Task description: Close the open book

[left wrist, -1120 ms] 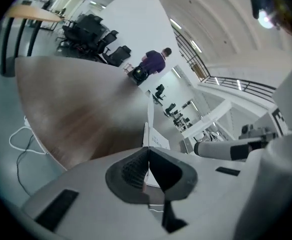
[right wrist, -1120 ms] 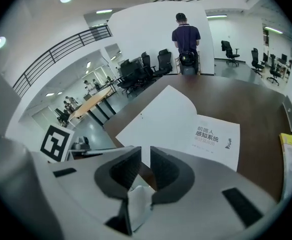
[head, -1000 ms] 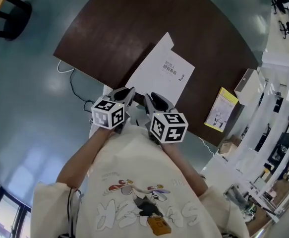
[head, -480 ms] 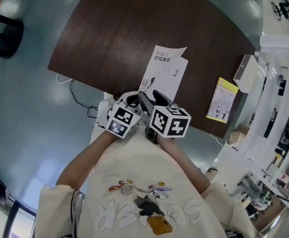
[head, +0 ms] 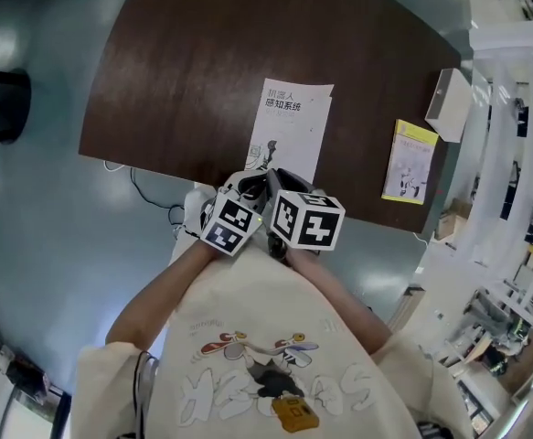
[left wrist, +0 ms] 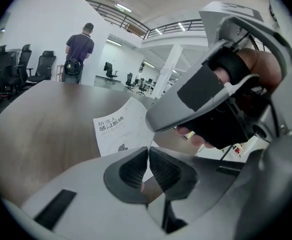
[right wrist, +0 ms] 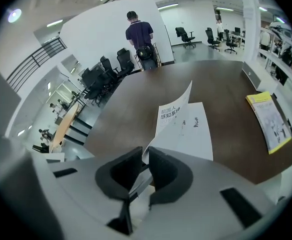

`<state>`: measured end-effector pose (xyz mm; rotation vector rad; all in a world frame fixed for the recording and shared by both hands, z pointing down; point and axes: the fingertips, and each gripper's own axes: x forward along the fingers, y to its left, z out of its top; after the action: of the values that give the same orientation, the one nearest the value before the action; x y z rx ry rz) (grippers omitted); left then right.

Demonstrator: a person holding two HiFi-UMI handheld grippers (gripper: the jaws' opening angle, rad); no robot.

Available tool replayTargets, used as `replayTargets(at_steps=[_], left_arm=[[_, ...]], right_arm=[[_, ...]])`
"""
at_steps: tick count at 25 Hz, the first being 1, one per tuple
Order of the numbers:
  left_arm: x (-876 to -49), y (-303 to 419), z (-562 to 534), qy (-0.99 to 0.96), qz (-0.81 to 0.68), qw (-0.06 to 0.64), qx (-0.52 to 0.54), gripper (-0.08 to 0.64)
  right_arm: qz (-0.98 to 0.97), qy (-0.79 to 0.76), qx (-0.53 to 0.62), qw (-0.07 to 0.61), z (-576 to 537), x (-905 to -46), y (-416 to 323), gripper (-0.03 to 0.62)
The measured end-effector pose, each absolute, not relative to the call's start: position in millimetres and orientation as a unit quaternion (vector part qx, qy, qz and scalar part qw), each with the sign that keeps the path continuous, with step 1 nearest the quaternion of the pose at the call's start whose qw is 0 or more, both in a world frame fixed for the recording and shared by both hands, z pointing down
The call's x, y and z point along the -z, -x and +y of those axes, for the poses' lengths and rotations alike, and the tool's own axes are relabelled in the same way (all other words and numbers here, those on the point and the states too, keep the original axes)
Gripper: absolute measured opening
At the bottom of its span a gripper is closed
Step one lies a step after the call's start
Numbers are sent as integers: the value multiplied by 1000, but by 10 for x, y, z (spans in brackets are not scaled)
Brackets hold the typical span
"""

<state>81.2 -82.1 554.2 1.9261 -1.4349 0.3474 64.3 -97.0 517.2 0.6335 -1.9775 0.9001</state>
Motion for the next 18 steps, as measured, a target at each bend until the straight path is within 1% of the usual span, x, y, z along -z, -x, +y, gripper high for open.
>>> replayTargets(at_steps=[1, 3, 6, 10, 16, 18], left_arm=[[-5541, -832, -828, -747, -546, 354, -135, 12], [-5563, -878, -829, -753, -528, 370, -131, 50], [-5595, -917, -817, -756, -510, 393, -119, 112], [-5578, -846, -784, -747, -514, 407, -108, 117], [-5549, -697, -686, -715, -536, 438, -99, 115], [-5535, -648, -647, -701, -542, 454, -90, 87]], right_arm=[[-788, -258, -362, 426, -974, -5178, -671, 36], [-783, -267, -368, 425, -989, -5198, -740, 12], [-777, -280, -376, 419, -1044, -5237, -875, 9], [-772, -291, -383, 416, -1091, -5313, -1066, 8], [-776, -304, -340, 437, -1108, -5480, -1326, 8], [-775, -307, -321, 450, -1115, -5563, -1421, 8]])
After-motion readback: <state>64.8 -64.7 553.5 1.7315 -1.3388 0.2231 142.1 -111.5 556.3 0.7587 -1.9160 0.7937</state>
